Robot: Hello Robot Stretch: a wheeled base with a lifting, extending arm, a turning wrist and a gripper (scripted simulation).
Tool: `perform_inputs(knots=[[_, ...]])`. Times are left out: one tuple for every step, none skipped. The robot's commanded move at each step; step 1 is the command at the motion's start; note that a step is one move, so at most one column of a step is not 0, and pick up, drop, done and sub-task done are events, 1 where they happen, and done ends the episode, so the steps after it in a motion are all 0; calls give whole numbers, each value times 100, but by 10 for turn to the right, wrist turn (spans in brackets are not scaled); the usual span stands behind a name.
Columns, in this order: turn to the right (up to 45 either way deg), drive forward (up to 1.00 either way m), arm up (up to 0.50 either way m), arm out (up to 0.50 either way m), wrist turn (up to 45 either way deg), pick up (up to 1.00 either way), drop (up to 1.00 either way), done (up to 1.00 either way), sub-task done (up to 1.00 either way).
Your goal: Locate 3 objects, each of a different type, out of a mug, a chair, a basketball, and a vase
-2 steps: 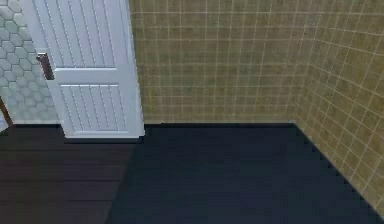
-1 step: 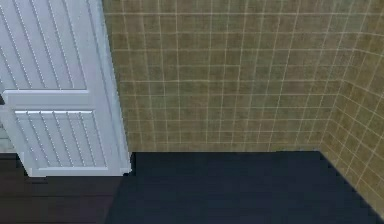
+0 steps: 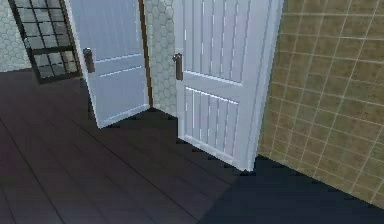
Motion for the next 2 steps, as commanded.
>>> perform_inputs(knots=[[0, 50, 0, 0, 0, 0, 0, 0, 0], [-450, 0, 0, 0, 0, 0, 0, 0, 0]])
